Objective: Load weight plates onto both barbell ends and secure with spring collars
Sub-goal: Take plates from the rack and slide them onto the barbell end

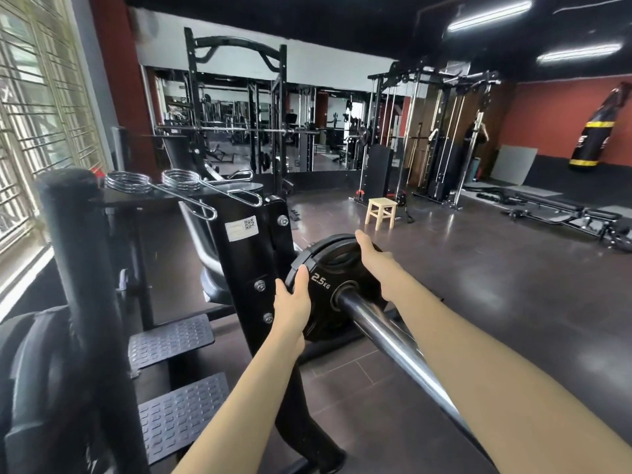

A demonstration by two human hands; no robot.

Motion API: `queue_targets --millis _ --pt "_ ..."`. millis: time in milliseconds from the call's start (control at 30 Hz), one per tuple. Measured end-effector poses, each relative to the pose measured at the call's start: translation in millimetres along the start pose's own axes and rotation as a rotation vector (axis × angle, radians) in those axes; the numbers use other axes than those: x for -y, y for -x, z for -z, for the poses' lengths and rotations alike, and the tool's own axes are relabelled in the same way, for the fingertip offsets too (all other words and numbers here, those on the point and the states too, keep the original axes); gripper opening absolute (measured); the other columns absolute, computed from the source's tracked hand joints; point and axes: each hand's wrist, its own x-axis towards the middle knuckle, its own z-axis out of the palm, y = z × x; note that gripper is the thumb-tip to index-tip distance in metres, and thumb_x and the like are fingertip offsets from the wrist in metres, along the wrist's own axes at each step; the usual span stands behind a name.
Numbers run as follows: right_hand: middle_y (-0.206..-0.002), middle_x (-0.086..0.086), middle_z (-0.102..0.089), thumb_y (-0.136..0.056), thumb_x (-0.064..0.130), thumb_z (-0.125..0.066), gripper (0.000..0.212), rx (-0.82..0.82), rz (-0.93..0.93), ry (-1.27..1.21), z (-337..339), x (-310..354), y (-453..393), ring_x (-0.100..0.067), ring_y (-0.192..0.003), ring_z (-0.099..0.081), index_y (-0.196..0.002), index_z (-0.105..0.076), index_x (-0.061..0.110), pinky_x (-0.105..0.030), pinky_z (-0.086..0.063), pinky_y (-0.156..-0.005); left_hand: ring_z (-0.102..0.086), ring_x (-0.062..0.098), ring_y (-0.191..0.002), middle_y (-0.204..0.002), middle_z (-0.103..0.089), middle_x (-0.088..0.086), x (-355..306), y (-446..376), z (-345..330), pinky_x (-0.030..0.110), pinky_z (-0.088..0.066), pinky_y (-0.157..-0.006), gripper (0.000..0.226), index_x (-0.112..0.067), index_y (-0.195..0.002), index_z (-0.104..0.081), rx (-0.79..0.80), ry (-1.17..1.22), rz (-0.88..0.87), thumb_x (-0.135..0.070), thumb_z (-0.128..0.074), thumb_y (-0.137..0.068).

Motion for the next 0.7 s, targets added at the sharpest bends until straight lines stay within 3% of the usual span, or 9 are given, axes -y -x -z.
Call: queue_targets --millis 100,167,233,300,400,500,600,700 --pt "-0.159 -0.015 -0.035 -0.09 0.072 -0.047 0.094 -0.05 0.099 0.036 4 -2 17 -0.038 -0.141 -0.038 -0.157 -0.024 0.01 -0.05 -0.035 -0.114 -0.047 0.029 -0.138 -0.154 -0.046 0.006 -10 20 6 0.048 -0.039 -0.114 0.078 -0.019 -0.157 -0.03 -0.025 -0.075 -0.03 -0.06 -0.052 -0.094" --pt "-0.147 -0.017 -0.048 -0.094 0.052 -0.053 0.069 -0.151 0.215 0.082 7 -6 37 -0.037 -0.131 -0.048 -0.146 -0.045 0.008 -0.045 -0.042 -0.109 -0.05 0.025 -0.132 -0.147 -0.052 0.006 -12 38 9 0.04 -0.041 -0.107 0.06 -0.017 -0.152 -0.04 -0.048 -0.114 -0.053 -0.046 -0.052 -0.101" --pt "-0.128 -0.015 -0.061 -0.094 0.035 -0.054 0.039 -0.285 0.368 0.109 12 -8 62 -0.036 -0.117 -0.056 -0.122 -0.064 0.008 -0.041 -0.047 -0.1 -0.058 0.018 -0.115 -0.131 -0.062 0.005 -18 66 14 0.034 -0.046 -0.094 0.04 -0.014 -0.137 -0.055 -0.043 -0.137 -0.105 -0.034 -0.053 -0.103" --pt "-0.1 -0.008 -0.068 -0.095 0.023 -0.052 0.017 -0.236 0.501 0.043 14 -13 93 -0.031 -0.096 -0.062 -0.096 -0.065 0.011 -0.035 -0.048 -0.083 -0.062 0.013 -0.092 -0.105 -0.069 0.002 -27 100 25 0.03 -0.05 -0.083 0.02 -0.014 -0.113 -0.067 0.0 -0.141 -0.16 -0.024 -0.053 -0.103" --pt "-0.063 0.001 -0.063 -0.097 0.02 -0.053 0.023 0.119 0.549 0.022 1 -33 145 -0.021 -0.066 -0.059 -0.077 -0.061 0.013 -0.031 -0.046 -0.064 -0.06 0.01 -0.068 -0.074 -0.067 -0.005 -35 152 63 0.022 -0.048 -0.069 0.025 -0.015 -0.09 -0.071 0.005 -0.214 -0.26 -0.02 -0.05 -0.103" --pt "-0.057 0.002 -0.057 -0.101 0.025 -0.054 0.03 0.385 0.585 0.161 -33 -55 194 -0.011 -0.05 -0.05 -0.076 -0.062 0.01 -0.025 -0.042 -0.054 -0.055 0.006 -0.059 -0.061 -0.061 -0.011 -32 184 124 0.021 -0.047 -0.06 0.03 -0.015 -0.085 -0.074 -0.137 -0.279 -0.332 -0.022 -0.051 -0.103" --pt "-0.06 0.006 -0.06 -0.1 0.032 -0.055 0.032 0.394 0.785 0.395 -85 -72 235 -0.014 -0.059 -0.055 -0.074 -0.061 0.015 -0.032 -0.043 -0.06 -0.049 0.007 -0.053 -0.06 -0.057 -0.009 -29 200 196 0.021 -0.042 -0.055 0.031 -0.017 -0.081 -0.073 -0.329 -0.31 -0.339 -0.021 -0.052 -0.103" --pt "-0.075 0.008 -0.059 -0.102 0.036 -0.053 0.03 0.353 1.052 0.589 -148 -82 271 -0.013 -0.069 -0.056 -0.074 -0.054 0.024 -0.027 -0.039 -0.058 -0.049 0.01 -0.052 -0.061 -0.056 -0.006 -24 203 271 0.023 -0.041 -0.054 0.031 -0.016 -0.082 -0.073 -0.507 -0.305 -0.301 -0.021 -0.051 -0.104"
